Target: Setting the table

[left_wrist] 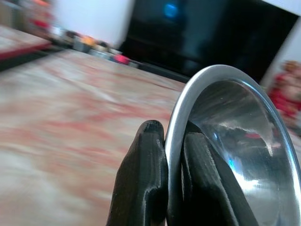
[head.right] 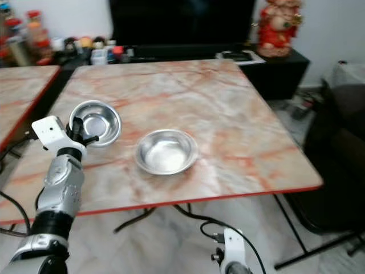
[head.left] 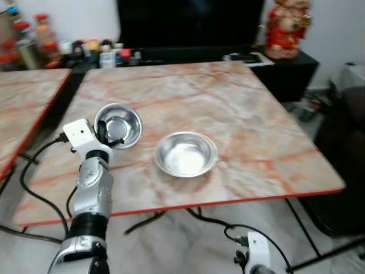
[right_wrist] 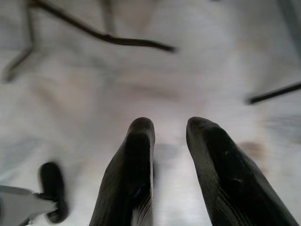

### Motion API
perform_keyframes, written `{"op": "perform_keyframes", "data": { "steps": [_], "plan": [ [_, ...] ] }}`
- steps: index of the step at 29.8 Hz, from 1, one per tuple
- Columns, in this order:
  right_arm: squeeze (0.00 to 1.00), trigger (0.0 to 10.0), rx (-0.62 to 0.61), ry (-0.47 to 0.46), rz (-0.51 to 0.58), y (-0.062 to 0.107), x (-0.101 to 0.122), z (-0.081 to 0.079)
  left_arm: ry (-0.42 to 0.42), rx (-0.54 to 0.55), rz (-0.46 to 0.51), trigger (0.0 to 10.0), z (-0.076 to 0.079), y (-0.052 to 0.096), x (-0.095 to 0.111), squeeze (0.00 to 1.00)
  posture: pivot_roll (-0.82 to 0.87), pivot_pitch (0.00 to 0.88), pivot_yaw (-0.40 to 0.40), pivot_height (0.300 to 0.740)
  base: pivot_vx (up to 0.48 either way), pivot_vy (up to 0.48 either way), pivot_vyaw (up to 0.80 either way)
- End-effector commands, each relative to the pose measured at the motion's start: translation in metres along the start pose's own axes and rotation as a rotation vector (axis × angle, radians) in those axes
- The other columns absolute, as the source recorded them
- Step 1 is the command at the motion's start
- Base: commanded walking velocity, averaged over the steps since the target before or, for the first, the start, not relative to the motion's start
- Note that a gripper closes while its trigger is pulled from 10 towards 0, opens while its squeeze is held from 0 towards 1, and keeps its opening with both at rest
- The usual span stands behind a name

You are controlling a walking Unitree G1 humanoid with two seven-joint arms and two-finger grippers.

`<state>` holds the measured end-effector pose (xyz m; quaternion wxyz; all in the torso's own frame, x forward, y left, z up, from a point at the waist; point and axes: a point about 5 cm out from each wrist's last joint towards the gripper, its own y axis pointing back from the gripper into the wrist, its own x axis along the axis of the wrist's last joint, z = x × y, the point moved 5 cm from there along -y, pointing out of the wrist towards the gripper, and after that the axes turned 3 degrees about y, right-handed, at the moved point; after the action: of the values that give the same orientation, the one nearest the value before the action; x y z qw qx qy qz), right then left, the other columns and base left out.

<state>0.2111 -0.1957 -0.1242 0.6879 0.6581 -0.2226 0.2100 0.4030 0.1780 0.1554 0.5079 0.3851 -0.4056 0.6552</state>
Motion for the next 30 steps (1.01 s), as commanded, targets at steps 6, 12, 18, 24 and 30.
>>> {"op": "perform_keyframes", "data": {
  "steps": [6, 12, 18, 24, 30],
  "plan": [
    [0.00, 10.0, 0.012, -0.005, 0.021, -0.001, 0.007, -0.008, -0.018, 0.027, 0.051, 10.0, -0.014, -0.003, 0.017, 0.00, 0.03, 0.000, -0.019, 0.719, 0.218, -0.343, 0.00],
    [0.00, 10.0, 0.012, -0.003, 0.018, -0.001, 0.006, -0.008, 0.032, 0.002, 0.057, 10.0, -0.011, -0.002, 0.020, 0.00, 0.03, 0.000, -0.022, 0.719, 0.000, 0.000, 0.00],
    [0.00, 10.0, 0.012, -0.003, 0.017, -0.001, 0.005, -0.008, 0.063, -0.008, 0.041, 10.0, -0.010, 0.001, 0.018, 0.00, 0.03, 0.000, -0.020, 0.719, 0.000, 0.000, 0.00],
    [0.00, 10.0, 0.013, 0.002, 0.012, -0.001, 0.002, -0.007, 0.124, 0.045, -0.004, 10.0, -0.017, 0.015, 0.012, 0.00, 0.03, 0.000, -0.023, 0.719, 0.000, 0.000, 0.00],
    [0.00, 10.0, 0.017, 0.008, 0.011, -0.001, 0.002, -0.008, 0.161, 0.108, -0.051, 10.0, -0.015, 0.011, 0.007, 0.00, 0.04, 0.000, -0.031, 0.719, 0.000, 0.000, 0.00]
  ]
}}
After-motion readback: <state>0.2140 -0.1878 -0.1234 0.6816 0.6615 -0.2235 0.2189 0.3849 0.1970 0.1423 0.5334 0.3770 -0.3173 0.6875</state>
